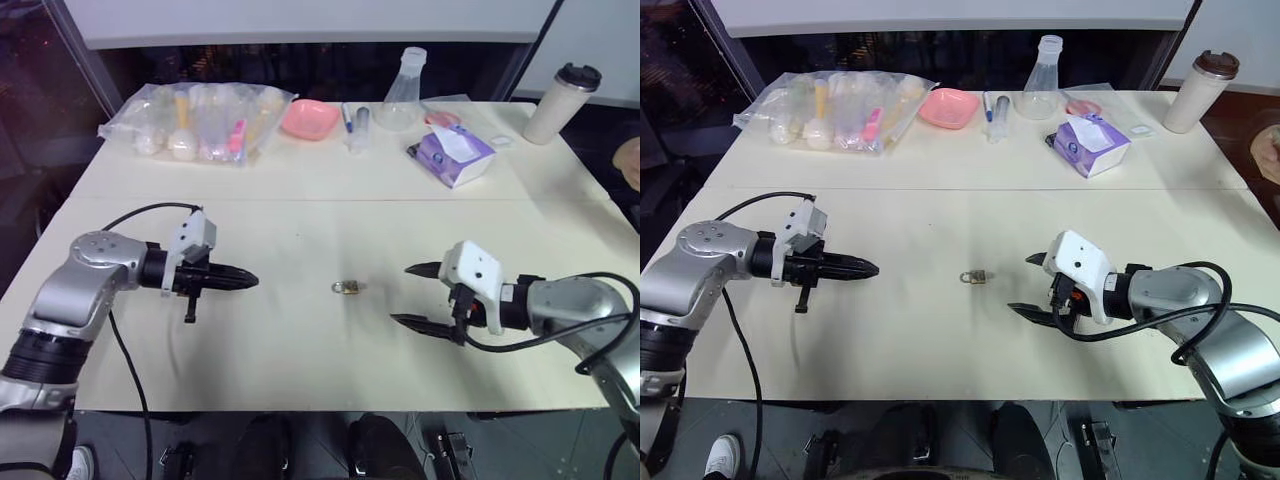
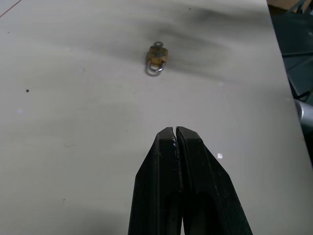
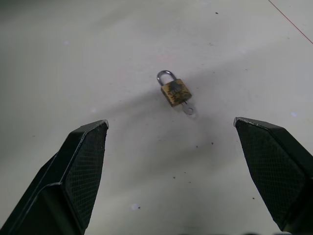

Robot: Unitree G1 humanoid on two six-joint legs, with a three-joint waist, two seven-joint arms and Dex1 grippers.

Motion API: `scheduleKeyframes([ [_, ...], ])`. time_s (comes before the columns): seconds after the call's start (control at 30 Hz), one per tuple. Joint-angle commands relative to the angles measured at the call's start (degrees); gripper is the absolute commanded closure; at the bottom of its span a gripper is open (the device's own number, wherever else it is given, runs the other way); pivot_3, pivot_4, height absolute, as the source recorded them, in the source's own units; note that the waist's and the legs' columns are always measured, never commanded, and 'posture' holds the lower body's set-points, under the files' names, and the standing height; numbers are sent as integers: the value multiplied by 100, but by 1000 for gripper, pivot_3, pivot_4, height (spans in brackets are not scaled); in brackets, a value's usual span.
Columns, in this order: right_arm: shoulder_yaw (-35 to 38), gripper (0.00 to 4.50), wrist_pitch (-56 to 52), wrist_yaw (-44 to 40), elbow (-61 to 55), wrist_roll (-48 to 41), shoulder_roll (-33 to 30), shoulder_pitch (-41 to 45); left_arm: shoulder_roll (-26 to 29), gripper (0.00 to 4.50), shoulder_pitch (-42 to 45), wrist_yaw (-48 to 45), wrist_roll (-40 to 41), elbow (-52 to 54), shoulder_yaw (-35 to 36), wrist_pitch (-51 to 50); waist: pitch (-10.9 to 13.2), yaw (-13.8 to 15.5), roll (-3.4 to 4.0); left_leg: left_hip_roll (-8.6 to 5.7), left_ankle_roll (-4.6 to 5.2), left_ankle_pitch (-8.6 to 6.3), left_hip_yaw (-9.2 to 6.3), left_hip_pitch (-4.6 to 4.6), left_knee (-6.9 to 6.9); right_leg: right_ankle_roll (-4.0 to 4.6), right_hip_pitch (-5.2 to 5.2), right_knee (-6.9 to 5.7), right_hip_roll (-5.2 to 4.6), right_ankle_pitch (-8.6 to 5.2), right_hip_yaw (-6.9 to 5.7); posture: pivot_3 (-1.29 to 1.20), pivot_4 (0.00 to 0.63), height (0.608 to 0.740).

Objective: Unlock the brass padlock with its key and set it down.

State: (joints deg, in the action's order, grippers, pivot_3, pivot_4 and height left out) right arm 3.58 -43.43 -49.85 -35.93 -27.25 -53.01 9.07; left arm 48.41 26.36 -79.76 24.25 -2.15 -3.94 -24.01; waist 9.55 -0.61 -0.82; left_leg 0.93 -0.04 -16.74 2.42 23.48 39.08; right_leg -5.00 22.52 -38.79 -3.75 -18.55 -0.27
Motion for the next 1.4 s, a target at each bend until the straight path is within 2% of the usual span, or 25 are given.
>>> scheduleKeyframes([
  [0.03, 75, 227, 10, 32, -200, -33, -83, 106, -72, 4500, 27, -20, -91, -72, 12, 303, 0, -1, 0, 0, 0, 0, 0, 0, 0, 0, 0, 0, 0, 0, 0, 0, 150, 715],
  [0.37, -31, 227, 117, 15, -29, 71, -82, 236, -225, 4500, -108, 219, -129, 125, 70, 293, 0, -3, 0, 1, 0, 0, 0, 0, 1, -1, 0, -1, 0, 0, 0, 0, 150, 715],
  [0.7, -89, 227, 104, 90, -40, 155, -35, 314, -361, 4500, 111, 456, -281, 231, -85, 281, 0, -1, 0, 1, 0, 0, 0, 0, 3, -1, 0, -2, 0, 0, 0, 0, 150, 715],
  [0.9, 6, 227, -20, 201, -275, 106, -62, 224, -1049, 4500, 257, 893, -472, 189, -371, 502, 0, 23, 0, -2, 1, 0, 0, 1, 6, -2, -3, -3, 0, 1, 0, 0, 150, 715],
  [1.0, 26, 164, -38, 310, -334, 147, -50, 146, -1463, 3662, 157, 1304, -1063, -167, -703, 1192, 0, 12, 0, -1, 1, 0, 0, 0, 6, -2, -3, -4, 1, 1, 0, 0, 150, 715],
  [1.27, 102, 164, -160, 535, -518, 111, -48, 10, -2507, 186, 718, 1691, -1604, -1476, -1120, 2132, -1, 46, -1, -2, 1, 0, 1, 0, 11, -2, -1, -13, 4, 1, -1, 0, 150, 715],
  [1.3, 112, 164, -151, 563, -546, 146, -58, -51, -2614, 29, 792, 1714, -1688, -1657, -1178, 2271, -1, 57, -2, -3, 1, 0, 1, 0, 12, -2, -1, -13, 4, 1, -1, 0, 150, 715],
  [1.4, 212, 164, -278, 713, -720, 101, -14, -167, -3006, 29, 1079, 1730, -1727, -2104, -1240, 2292, -1, 110, -2, -4, 2, 0, 3, 0, 14, -3, -1, -13, 5, 1, 0, 0, 150, 715],
])
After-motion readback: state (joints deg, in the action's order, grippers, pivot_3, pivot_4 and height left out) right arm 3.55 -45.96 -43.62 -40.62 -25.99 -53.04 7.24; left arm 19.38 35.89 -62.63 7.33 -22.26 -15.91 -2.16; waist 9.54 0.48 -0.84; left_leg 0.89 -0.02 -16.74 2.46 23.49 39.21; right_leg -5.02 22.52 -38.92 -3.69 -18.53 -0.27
